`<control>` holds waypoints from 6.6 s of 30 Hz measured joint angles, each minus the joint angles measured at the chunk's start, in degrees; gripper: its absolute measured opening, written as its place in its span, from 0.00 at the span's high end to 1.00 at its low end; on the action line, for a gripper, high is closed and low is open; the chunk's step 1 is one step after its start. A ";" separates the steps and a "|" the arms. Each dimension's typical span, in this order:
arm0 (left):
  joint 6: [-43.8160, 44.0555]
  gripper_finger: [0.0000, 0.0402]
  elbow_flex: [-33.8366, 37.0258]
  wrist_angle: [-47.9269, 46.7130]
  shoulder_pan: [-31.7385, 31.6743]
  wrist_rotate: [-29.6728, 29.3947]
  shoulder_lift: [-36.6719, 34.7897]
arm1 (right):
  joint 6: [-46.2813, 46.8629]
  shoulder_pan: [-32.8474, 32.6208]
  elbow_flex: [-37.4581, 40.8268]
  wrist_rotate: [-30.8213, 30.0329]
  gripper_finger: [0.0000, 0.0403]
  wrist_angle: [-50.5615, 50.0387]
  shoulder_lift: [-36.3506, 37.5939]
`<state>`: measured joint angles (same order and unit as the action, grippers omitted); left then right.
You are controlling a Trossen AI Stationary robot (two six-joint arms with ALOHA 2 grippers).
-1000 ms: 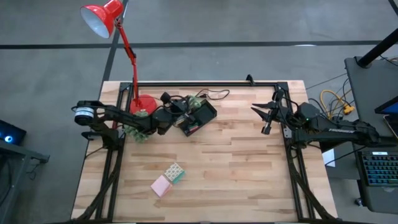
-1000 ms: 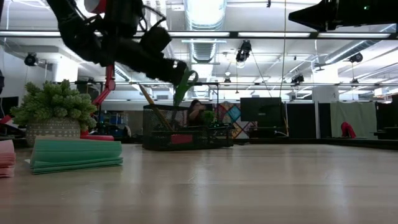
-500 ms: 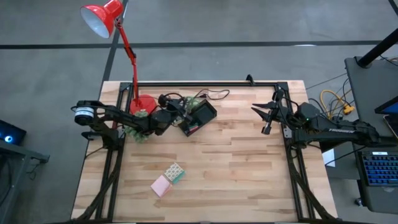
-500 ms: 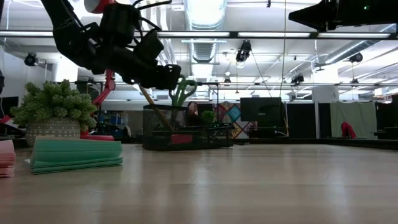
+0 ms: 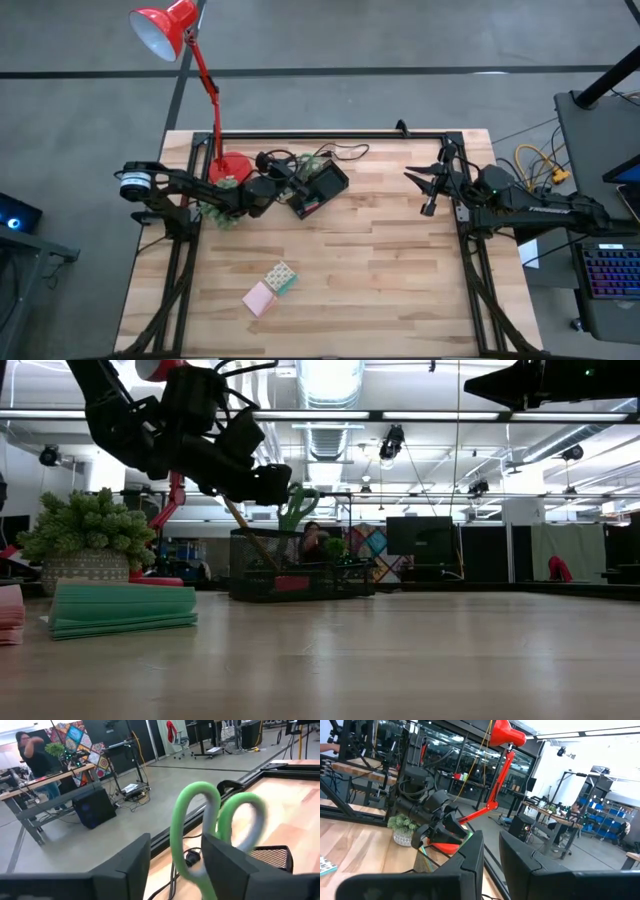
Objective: Pick and place office supplies into organizer
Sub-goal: Put the green scissors into the black desk organizer, then put the blue sticky notes into the black desk organizer
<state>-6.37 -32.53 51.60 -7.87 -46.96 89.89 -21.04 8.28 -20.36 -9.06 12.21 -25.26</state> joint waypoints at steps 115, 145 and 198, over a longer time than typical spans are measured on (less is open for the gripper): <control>87.12 0.52 -44.91 -106.06 33.43 46.51 20.09 | 1.07 0.00 0.00 0.02 0.87 -3.04 -0.02; 85.59 0.82 -42.07 -106.12 33.50 46.51 20.04 | 1.07 -0.01 0.00 0.02 0.87 -3.06 -0.01; 28.13 1.00 -51.10 -73.44 7.41 37.57 14.14 | 1.04 -0.01 0.00 0.01 0.87 -4.52 0.01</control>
<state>21.76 -83.64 -21.84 -0.46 -9.39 104.03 -19.99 8.27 -20.36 -9.05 7.68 -25.26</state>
